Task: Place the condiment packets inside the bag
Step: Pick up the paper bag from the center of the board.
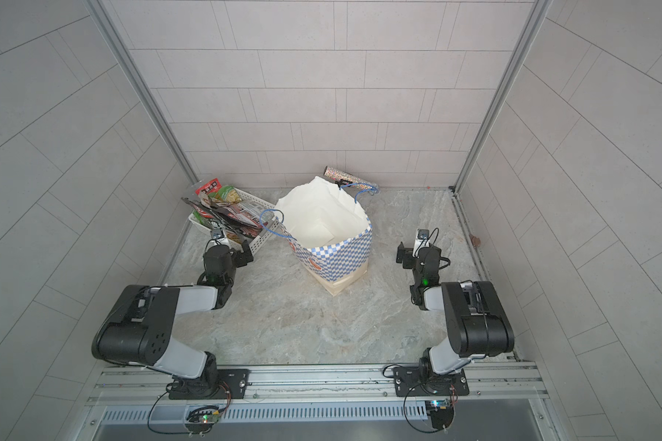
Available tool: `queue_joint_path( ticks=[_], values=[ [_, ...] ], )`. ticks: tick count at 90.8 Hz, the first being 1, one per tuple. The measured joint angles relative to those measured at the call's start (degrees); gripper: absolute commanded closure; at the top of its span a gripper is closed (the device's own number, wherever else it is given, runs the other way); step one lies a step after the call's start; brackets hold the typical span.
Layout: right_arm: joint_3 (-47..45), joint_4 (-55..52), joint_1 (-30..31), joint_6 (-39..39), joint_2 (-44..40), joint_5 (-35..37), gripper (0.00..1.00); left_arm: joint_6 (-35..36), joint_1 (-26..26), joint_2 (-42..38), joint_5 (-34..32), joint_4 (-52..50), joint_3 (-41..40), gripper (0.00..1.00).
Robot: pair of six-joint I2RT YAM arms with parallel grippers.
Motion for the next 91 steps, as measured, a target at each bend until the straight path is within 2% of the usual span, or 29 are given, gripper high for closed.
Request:
queue_joint_path(
  ticks=[8, 17, 23, 29, 38, 45, 54, 61, 66, 74, 83, 91],
  values=[
    [2.73, -12.66, 0.04, 5.16, -8.44, 5.4, 0.0, 0.33, -0.72, -1.9, -1.53, -1.97, 0.11, 0.0],
    [9.29, -24.33, -0.46, 12.17, -15.85, 9.62, 0.01, -1.97, -2.23, -8.35, -6.05, -16.11, 4.44, 0.0],
    [12.2, -29.31, -0.63, 15.72, -19.37, 10.73, 0.02, -9.49, -3.04, -12.04, -11.13, -30.18, 13.44, 0.0],
    [13.11, -33.16, -0.66, 18.23, -22.53, 11.15, 0.03, -21.24, -3.06, -14.71, -15.93, -44.57, 23.74, 0.0],
    [13.09, -39.21, -0.66, 20.5, -26.45, 10.91, 0.03, -33.22, -2.71, -19.61, -18.05, -60.81, 34.58, 0.0],
    [13.29, -43.74, -0.66, 21.0, -28.96, 9.81, 0.02, -36.52, -2.32, -24.83, -14.38, -68.41, 38.05, 0.0],
    [14.71, -48.39, -0.66, 21.0, -30.84, 7.41, 0.0, -37.33, -2.36, -30.03, -3.78, -76.04, 42.38, 0.0],
    [16.22, -50.71, -0.66, 21.0, -30.97, 4.9, 0.0, -37.33, -3.26, -29.44, 5.03, -82.68, 50.69, 0.0],
    [17.14, -51.87, -0.66, 20.98, -30.56, 3.04, 0.0, -36.94, -5.95, -27.3, 9.16, -86.66, 57.88, 0.0],
    [18.43, -53.64, -0.66, 20.92, -29.05, 0.31, 0.0, -36.13, -15.23, -23.52, 11.85, -92.21, 67.82, 0.0],
    [18.71, -54.9, -0.66, 20.85, -27.98, -1.33, 0.0, -34.8, -26.53, -19.8, 9.07, -98.07, 74.4, 0.0],
    [18.71, -55.78, -0.66, 20.68, -27.82, -2.25, 0.0, -32.76, -32.89, -14.8, 3.89, -103.73, 80.85, 0.0]
  ],
)
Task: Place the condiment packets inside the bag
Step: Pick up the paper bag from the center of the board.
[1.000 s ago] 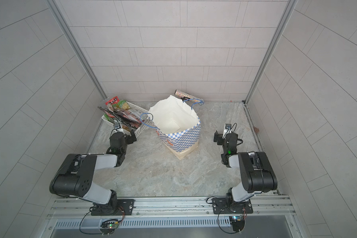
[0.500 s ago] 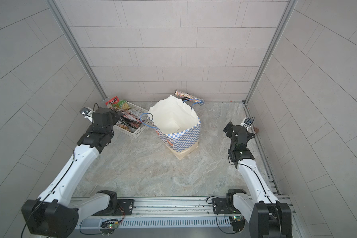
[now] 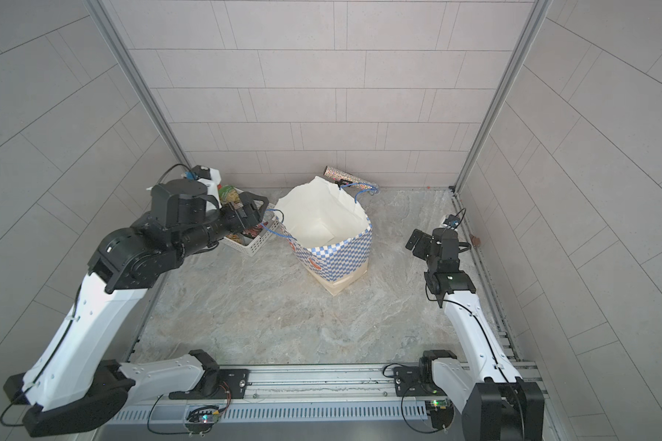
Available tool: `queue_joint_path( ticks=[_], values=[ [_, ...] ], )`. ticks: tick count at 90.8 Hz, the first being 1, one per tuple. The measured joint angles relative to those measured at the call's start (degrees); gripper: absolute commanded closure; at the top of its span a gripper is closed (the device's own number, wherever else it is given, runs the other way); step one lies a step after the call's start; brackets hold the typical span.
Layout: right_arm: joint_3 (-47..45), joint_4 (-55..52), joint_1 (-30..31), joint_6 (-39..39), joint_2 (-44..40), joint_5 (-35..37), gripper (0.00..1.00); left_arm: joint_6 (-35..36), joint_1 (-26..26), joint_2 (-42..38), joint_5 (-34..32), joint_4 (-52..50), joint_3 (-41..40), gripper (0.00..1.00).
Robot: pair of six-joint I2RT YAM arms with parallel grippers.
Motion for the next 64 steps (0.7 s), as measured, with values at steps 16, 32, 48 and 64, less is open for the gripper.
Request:
queue_joint_path(
  ticks=[16, 32, 48, 64],
  values=[
    [0.0, -0.2, 0.0, -0.42, -0.09, -0.79, 0.0, 4.83, -8.9, 16.46, -14.23, -11.04, 18.12, 0.0],
    [0.0, -0.37, 0.04, -0.7, -0.96, -0.85, 0.0, 9.25, -11.96, 32.61, -26.45, -20.52, 30.49, 0.0],
    [0.0, -0.37, 0.52, -1.31, -1.9, -0.76, 0.0, 10.62, -11.19, 41.66, -33.48, -27.61, 33.03, 0.0],
    [0.0, -0.35, 1.57, -1.99, -2.36, -0.76, 0.0, 8.46, -7.48, 41.03, -35.89, -30.6, 26.6, 0.0]
  ],
)
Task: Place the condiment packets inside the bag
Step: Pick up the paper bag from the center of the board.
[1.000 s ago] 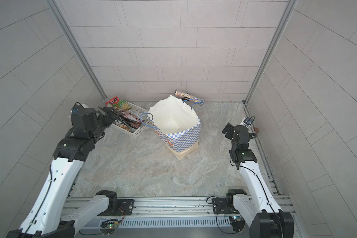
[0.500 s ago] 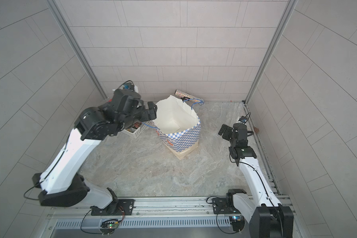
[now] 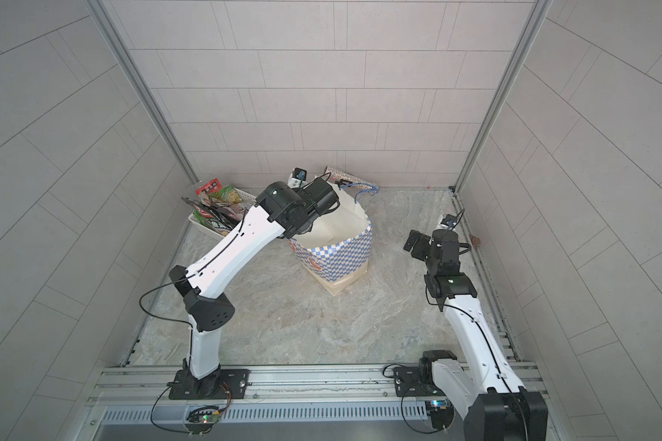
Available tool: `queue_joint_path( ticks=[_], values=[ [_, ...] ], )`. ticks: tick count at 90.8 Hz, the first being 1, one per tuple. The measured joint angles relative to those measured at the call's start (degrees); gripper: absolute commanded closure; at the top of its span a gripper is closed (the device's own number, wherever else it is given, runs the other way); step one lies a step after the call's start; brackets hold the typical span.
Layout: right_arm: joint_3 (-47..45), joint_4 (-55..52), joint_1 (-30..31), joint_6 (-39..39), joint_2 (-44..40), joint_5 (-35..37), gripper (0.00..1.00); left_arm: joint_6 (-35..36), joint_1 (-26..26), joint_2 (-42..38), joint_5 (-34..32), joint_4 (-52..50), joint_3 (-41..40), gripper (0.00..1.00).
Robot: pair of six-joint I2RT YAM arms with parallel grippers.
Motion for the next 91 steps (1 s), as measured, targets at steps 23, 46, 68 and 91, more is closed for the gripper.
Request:
queue_joint_path(
  ticks=[23, 46, 68, 91],
  values=[
    [0.0, 0.0, 0.35, -0.2, 0.0, -0.02, 0.0, -2.1, 6.21, -11.21, 10.75, 9.77, -22.16, 0.0],
    [0.0, 0.02, 0.35, -0.2, 0.26, -0.26, 0.0, -8.11, 12.22, -25.0, 29.18, 27.74, -40.35, 0.0],
    [0.0, 0.02, 0.35, -0.2, 0.31, -0.59, 0.0, -14.73, 15.61, -27.36, 42.38, 40.22, -46.99, 0.01],
    [0.0, 0.04, 0.35, -0.2, 0.31, -0.68, 0.0, -17.22, 16.94, -22.75, 47.21, 45.09, -47.12, 0.29]
  ],
)
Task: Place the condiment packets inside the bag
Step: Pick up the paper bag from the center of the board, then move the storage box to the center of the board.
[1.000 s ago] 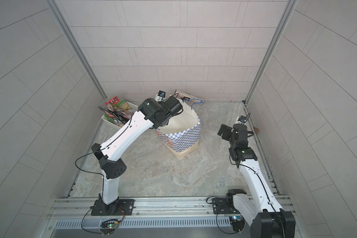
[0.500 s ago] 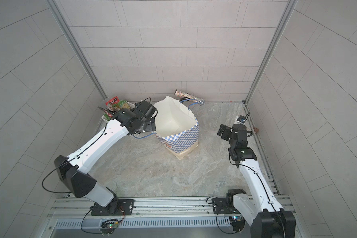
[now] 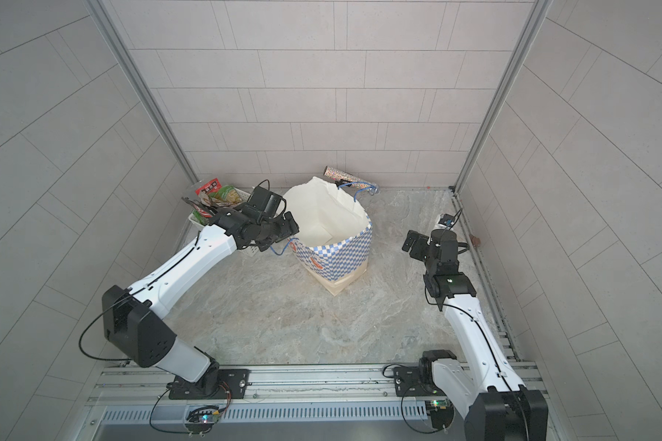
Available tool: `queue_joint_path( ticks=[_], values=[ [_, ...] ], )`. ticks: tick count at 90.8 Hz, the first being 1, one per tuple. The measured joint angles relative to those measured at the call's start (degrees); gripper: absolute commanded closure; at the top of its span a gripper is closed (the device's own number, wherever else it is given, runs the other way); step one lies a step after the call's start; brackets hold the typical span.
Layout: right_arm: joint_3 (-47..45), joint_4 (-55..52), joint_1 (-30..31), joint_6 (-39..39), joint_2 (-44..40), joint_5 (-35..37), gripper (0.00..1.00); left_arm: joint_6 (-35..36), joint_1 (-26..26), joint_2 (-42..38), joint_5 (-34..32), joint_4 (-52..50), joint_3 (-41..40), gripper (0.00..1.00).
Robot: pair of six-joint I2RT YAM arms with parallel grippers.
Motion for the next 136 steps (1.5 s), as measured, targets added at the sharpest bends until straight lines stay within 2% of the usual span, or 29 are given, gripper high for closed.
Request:
queue_joint_path(
  ticks=[10, 23, 26, 41, 53, 69, 87, 97, 109, 116, 136],
  values=[
    [0.0, -0.02, 0.0, 0.0, 0.0, 0.0, 0.0, -0.04, 0.44, 0.98, 1.7, 1.29, 0.0, 0.54],
    [-0.02, 0.0, 0.0, 0.0, 0.0, 0.04, 0.0, 0.57, 1.27, 1.31, 3.65, 2.27, 0.02, 0.95],
    [-0.02, -0.02, 0.0, 0.0, 0.0, 0.07, 0.0, 0.72, 1.55, 1.31, 4.09, 2.34, 0.02, 1.0],
    [-0.02, -0.02, 0.0, -0.15, -0.07, 0.59, 0.0, 2.14, 2.54, 0.92, 5.22, 1.79, 0.02, 1.0],
    [-0.02, 0.02, 0.0, -0.66, -0.07, -0.48, 0.02, 5.01, 2.82, -2.75, 5.14, 0.96, 0.02, 1.0],
    [0.22, -0.22, 1.81, -0.02, 1.81, -5.53, 0.03, 8.94, 3.17, -15.45, 3.54, 1.62, 0.42, 1.0],
    [1.46, 0.68, 12.02, 6.14, 8.37, -10.49, 0.05, 12.61, 3.34, -28.85, -0.52, 3.98, 4.55, 1.0],
    [2.93, 3.89, 19.41, 12.04, 14.56, -12.98, 0.07, 14.56, 3.43, -34.23, -3.8, 5.27, 6.43, 1.0],
    [10.05, 6.43, 27.17, 17.99, 25.4, -14.58, 0.12, 18.14, 3.45, -39.85, -10.23, 5.79, 7.5, 1.0],
    [16.55, 8.09, 30.93, 21.22, 32.87, -15.3, 0.17, 20.72, 3.45, -43.01, -14.99, 5.77, 7.69, 1.0],
    [41.05, 8.57, 37.0, 25.55, 55.89, -15.43, 0.23, 26.84, 3.5, -49.33, -26.01, 5.62, 7.67, 1.0]
  ],
)
